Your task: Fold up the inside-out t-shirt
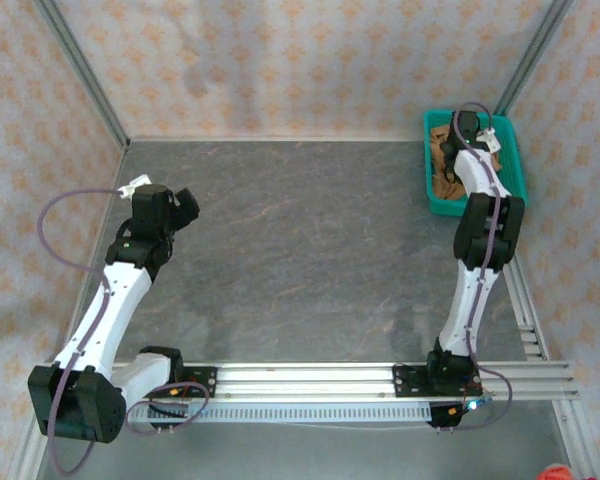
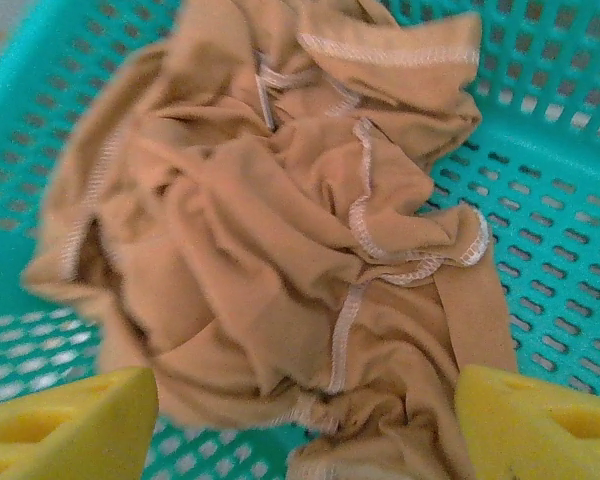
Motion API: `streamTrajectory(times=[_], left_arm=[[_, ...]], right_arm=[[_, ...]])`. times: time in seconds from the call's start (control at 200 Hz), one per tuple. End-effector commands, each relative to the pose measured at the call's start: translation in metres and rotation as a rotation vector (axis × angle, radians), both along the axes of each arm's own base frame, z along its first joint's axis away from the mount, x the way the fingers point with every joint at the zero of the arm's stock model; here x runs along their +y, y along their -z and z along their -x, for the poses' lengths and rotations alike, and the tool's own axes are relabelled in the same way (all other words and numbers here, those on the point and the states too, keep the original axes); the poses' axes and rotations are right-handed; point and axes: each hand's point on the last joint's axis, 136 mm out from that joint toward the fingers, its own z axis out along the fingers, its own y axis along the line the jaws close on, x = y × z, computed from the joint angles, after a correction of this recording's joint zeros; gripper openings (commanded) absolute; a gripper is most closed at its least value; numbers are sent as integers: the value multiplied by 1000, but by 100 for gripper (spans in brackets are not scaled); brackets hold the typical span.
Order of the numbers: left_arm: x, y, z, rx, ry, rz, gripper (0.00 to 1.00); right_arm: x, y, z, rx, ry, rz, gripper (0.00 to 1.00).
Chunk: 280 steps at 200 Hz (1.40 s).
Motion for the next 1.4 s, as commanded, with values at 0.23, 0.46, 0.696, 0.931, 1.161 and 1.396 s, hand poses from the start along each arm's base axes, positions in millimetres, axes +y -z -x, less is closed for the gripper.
streamTrajectory(times=[0.23,0.46,0.696,0.931,1.161,1.396], left_arm=[[-19,10,7,37,57,121,97],[-19,14,12,39,32,152,96],[-19,18,12,77,28,152,95],[-21,13,15,63,25,178,94],[-25,1,19,16,37,213,93],[-26,-15,27,-34,28,241,92]], right_arm=[[4,45,-49,-82,215,-231,34],[1,48,-53,-99,264,-248,14],[8,19,-59,-138,195,-279,0],[14,-79,-43,-208,83,-153,0],[21,-164,-9,-255,-2,10,0],[64,-296,33,-413,-170,233,0]])
